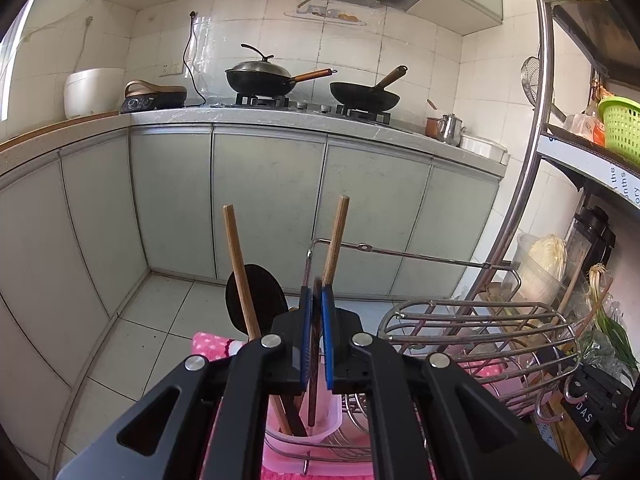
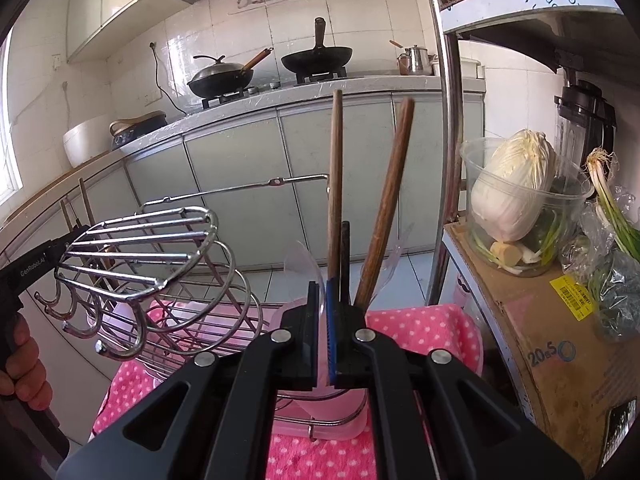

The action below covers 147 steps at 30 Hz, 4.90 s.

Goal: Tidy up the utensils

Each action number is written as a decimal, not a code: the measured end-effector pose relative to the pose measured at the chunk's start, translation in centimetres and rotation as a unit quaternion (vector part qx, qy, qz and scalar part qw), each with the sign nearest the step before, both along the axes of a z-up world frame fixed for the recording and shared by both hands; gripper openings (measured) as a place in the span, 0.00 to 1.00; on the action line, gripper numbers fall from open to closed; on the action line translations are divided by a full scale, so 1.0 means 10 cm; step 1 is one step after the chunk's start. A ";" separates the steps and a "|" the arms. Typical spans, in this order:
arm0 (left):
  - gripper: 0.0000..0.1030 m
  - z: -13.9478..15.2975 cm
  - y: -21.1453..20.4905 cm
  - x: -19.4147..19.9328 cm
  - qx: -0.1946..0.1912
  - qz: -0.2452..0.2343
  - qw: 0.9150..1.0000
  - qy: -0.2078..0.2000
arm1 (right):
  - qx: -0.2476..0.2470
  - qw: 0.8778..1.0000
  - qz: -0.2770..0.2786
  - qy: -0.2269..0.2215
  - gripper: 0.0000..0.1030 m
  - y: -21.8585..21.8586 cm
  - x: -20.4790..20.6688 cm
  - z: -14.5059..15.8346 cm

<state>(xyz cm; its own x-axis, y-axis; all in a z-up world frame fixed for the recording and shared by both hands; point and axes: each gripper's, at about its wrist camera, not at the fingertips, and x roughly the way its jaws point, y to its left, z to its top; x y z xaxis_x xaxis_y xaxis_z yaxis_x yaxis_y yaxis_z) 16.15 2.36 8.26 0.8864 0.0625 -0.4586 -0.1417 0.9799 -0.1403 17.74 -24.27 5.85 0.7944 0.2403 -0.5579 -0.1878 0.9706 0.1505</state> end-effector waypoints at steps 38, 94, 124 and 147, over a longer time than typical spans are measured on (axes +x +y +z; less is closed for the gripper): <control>0.56 0.28 0.00 -0.53 -0.007 -0.009 1.000 -0.010 | 0.009 0.999 0.016 -0.043 0.47 -0.04 -0.70 0.42; 0.56 -0.22 -0.26 -1.60 -0.009 -0.041 0.999 0.011 | -0.008 0.999 0.025 -0.031 0.61 0.35 -1.51 -0.10; 0.56 -0.33 -0.29 -1.51 -0.009 -0.043 0.999 0.023 | -0.006 0.999 0.023 -0.021 0.61 0.36 -1.47 -0.17; 0.56 -0.36 -0.33 -1.47 0.000 -0.043 0.999 0.031 | -0.005 1.000 0.023 -0.012 0.61 0.35 -1.42 -0.24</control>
<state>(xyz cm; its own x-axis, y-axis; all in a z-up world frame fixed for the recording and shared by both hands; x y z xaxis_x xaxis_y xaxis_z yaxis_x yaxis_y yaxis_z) 1.44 -0.94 4.64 0.8582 -0.0123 -0.5132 -0.0659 0.9888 -0.1339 3.51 -20.79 3.43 0.7955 0.2711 -0.5419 -0.2353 0.9624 0.1361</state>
